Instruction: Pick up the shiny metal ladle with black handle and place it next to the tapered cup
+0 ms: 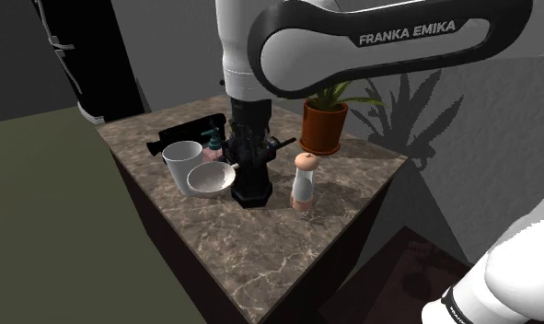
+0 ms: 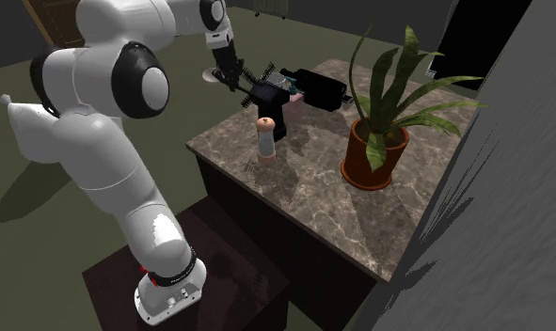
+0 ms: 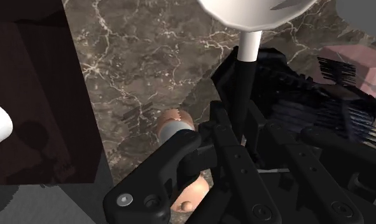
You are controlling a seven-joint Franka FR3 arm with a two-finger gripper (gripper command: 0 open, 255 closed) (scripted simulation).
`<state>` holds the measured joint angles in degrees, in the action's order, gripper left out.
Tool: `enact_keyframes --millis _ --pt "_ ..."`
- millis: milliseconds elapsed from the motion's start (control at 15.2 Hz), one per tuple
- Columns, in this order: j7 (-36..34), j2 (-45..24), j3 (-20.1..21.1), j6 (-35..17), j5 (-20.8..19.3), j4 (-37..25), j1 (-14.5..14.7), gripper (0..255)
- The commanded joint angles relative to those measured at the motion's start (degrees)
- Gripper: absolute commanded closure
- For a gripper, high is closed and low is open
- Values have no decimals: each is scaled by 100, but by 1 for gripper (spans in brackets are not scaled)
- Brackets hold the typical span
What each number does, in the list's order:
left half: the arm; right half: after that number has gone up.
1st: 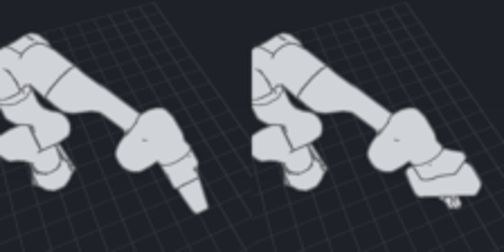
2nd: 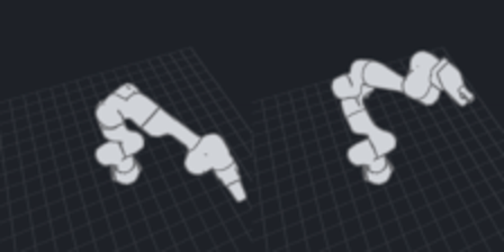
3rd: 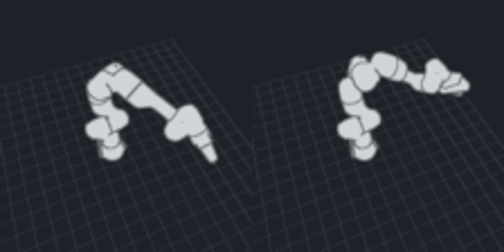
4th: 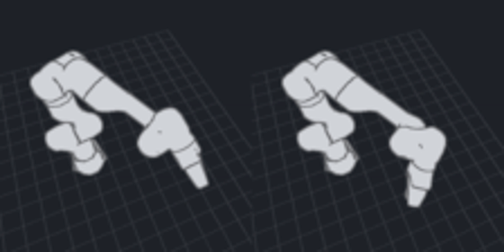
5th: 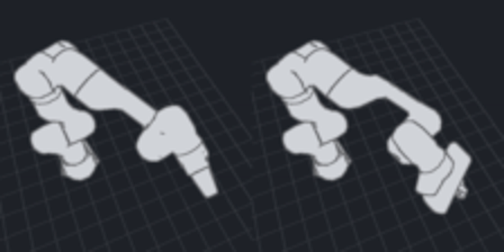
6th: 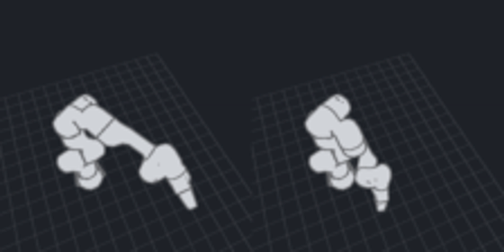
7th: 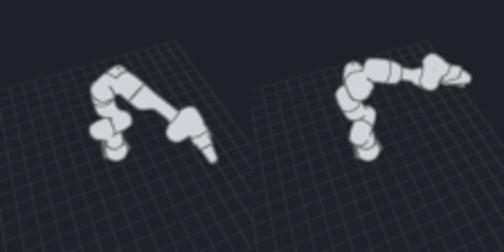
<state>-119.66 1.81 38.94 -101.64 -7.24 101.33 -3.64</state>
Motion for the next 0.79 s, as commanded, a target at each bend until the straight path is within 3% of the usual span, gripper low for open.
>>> enact_keyframes --millis 0,330,726 --pt "-400 -360 196 141 -241 -365 163 255" --pt "-1241 -1289 484 530 -893 -1291 748 255" --pt "-1296 -1251 453 61 -883 -791 701 255"
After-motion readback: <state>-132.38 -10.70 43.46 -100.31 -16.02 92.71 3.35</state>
